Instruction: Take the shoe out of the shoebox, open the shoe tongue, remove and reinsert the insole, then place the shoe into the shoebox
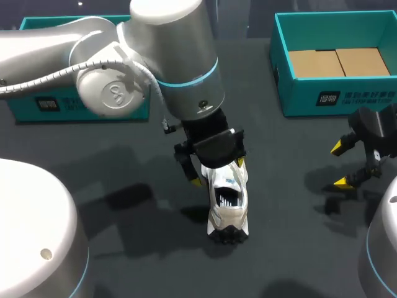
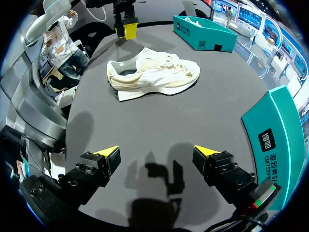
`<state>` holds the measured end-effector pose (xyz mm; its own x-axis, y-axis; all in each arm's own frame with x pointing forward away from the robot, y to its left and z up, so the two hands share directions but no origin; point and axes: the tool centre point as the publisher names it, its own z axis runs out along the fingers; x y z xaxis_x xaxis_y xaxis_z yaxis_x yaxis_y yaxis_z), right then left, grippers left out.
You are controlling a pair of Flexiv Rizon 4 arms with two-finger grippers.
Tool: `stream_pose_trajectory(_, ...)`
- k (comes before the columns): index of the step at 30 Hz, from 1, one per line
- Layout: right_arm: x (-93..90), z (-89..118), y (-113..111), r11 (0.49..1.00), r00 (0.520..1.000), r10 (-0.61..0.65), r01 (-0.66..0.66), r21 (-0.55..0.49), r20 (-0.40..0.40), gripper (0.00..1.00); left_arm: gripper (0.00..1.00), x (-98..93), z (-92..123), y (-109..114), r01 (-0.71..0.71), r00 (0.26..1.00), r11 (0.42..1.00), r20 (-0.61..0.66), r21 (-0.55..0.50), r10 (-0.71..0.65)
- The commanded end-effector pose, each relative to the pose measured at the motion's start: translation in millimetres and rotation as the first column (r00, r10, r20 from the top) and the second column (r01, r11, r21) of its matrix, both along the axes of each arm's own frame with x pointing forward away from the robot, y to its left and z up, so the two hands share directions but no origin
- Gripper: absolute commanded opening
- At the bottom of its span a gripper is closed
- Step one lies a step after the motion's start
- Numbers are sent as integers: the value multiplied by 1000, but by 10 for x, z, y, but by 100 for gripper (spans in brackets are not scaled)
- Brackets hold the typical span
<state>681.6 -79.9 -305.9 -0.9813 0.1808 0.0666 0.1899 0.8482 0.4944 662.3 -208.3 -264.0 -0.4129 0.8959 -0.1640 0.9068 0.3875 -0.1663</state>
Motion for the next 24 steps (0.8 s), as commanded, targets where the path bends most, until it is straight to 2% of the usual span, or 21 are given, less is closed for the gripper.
stream_pose_trajectory(1,-13,4,5,1000,1000,-2,2,-3,1,100,100,8,12,-17,-35,999,999,-8,11,35)
stream_pose_trajectory(2,-13,4,5,1000,1000,-2,2,-3,1,100,100,8,12,-17,-35,999,999,-8,11,35)
stream_pose_trajectory(5,-13,4,5,1000,1000,-2,2,-3,1,100,100,-95,-4,-50,-279,959,958,-35,64,281)
stream_pose_trajectory(6,-13,4,5,1000,1000,-2,2,-3,1,100,100,-146,4,-65,-366,929,927,-32,86,370)
stream_pose_trajectory(8,-13,4,5,1000,1000,-2,2,-3,1,100,100,-228,46,-88,-577,815,801,56,161,576)
stream_pose_trajectory(9,-13,4,5,1000,1000,-2,2,-3,1,100,100,-272,104,-75,-613,790,776,134,149,598)
stream_pose_trajectory(19,-13,4,5,1000,1000,-2,2,-3,1,100,100,-272,104,-75,-613,790,776,134,149,598)
stream_pose_trajectory(24,-13,4,5,1000,1000,-2,2,-3,1,100,100,-320,-70,-148,-722,687,666,83,186,722)
